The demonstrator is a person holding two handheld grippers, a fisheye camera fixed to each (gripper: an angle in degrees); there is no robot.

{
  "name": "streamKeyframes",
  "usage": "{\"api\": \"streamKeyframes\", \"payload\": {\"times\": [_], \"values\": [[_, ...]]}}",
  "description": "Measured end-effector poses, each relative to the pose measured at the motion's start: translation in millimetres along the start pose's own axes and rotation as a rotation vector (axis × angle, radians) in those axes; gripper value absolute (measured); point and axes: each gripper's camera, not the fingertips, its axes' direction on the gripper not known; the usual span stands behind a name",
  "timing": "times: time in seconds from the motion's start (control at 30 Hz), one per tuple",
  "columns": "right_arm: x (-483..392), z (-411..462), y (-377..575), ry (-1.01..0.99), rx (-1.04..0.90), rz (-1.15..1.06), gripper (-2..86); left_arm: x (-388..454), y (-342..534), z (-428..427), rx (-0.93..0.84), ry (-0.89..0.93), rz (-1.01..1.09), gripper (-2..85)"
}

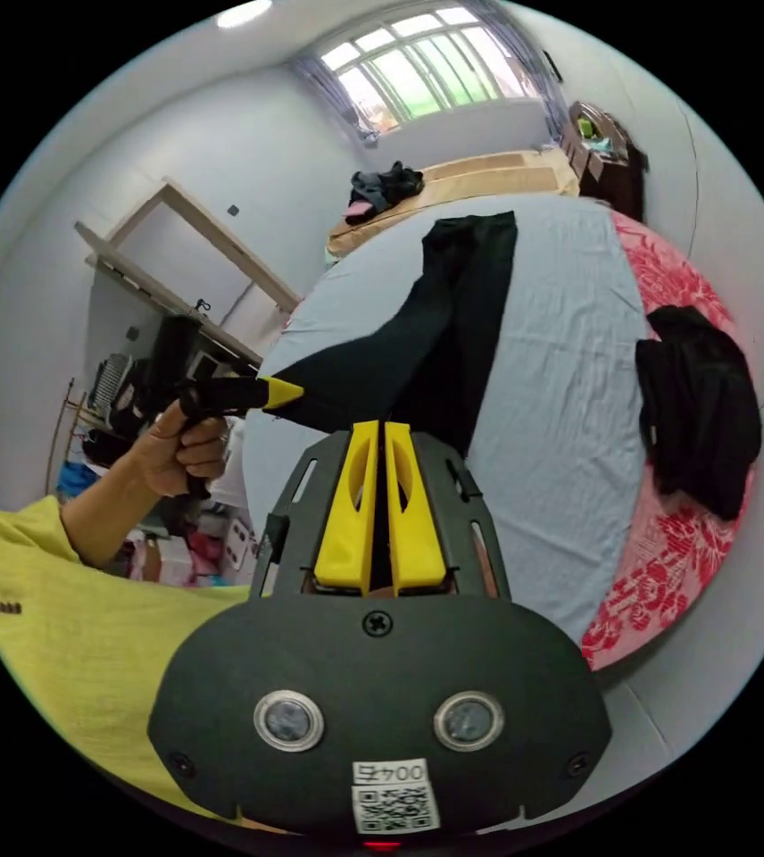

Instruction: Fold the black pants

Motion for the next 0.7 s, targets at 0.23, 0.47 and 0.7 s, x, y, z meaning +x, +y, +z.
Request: {"api": "streamKeyframes", "payload": {"times": [0.23, 0.47, 0.7], "values": [[45.3, 71.3, 121.4, -0.018, -0.185, 0.243, 0.2, -125.0, 127.0, 85.0, -0.183, 0.042, -0.308, 2.8], [45.3, 69.3, 145.5, 0.025, -0.197, 0.211, 0.1, -159.6, 163.4, 64.8, -0.147, 0.079, -0.352, 2.7], [49.3, 64.3, 186.2, 0.102, -0.210, 0.236, -0.1, -189.4, 193.7, 62.3, -0.195, 0.095, -0.374, 2.7]]}}
